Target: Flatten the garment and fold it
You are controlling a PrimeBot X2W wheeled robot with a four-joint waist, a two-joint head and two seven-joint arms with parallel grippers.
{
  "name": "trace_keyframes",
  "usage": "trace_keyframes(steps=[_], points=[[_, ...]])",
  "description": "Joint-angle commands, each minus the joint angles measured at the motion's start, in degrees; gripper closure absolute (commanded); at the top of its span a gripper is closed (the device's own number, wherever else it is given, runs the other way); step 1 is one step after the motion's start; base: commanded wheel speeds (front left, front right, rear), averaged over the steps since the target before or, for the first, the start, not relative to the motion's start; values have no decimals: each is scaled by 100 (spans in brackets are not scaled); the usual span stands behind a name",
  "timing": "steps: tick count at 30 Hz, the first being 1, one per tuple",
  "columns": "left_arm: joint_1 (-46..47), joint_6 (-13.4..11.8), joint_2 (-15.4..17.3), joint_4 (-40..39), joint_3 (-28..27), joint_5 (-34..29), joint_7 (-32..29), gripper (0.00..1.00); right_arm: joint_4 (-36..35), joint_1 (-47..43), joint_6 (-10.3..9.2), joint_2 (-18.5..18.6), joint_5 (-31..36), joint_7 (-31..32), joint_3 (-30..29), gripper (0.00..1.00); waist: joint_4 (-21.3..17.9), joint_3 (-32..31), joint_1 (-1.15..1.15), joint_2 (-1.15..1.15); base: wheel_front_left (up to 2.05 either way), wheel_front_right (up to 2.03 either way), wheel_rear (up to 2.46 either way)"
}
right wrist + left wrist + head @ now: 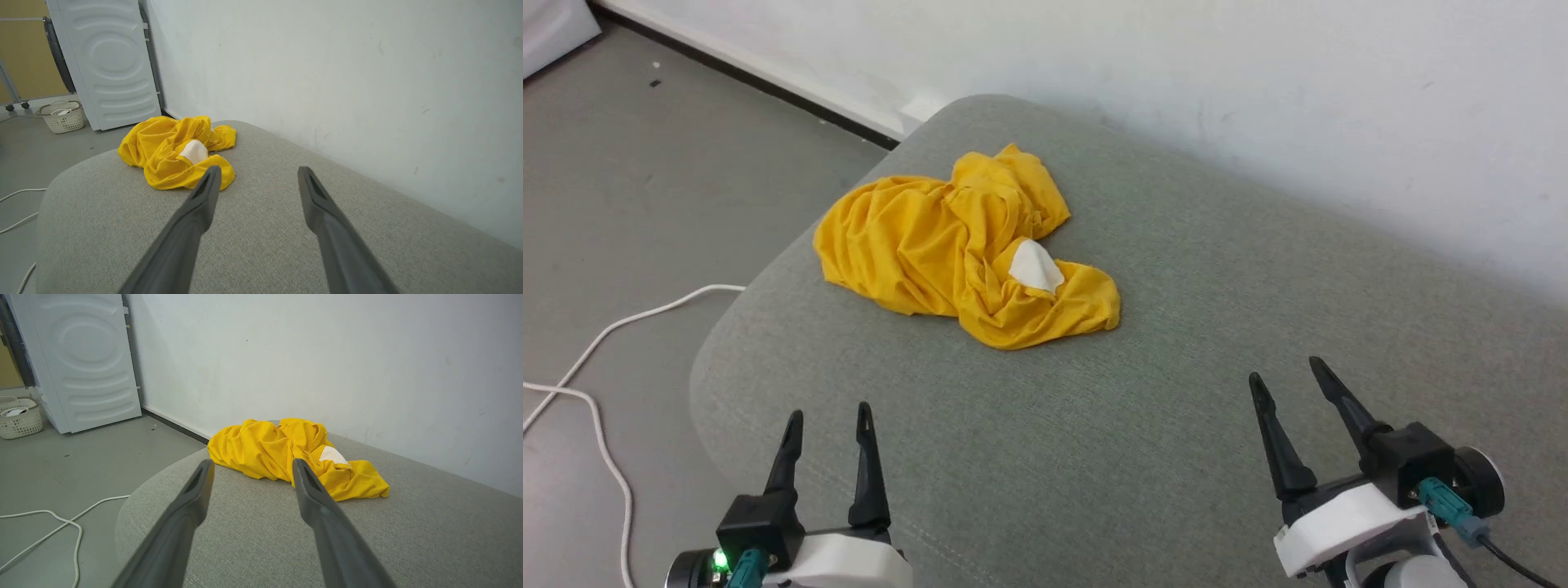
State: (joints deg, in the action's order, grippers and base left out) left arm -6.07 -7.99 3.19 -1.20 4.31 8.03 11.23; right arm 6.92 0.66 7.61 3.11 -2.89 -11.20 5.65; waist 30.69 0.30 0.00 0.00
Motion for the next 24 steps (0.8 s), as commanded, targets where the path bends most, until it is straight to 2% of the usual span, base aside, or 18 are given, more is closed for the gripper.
trace_keyframes(steps=[1, 24], points=[[-110, -59, -25, -38, 31, 57, 75, 0, 38, 56, -10, -6, -47, -55, 14, 0, 74, 12, 0, 0, 0, 0, 0], [-219, -301, -31, -131, 162, 280, 351, 0, -25, 90, -12, 22, -91, -242, -11, 0, 648, 159, 0, 0, 0, 0, 0]])
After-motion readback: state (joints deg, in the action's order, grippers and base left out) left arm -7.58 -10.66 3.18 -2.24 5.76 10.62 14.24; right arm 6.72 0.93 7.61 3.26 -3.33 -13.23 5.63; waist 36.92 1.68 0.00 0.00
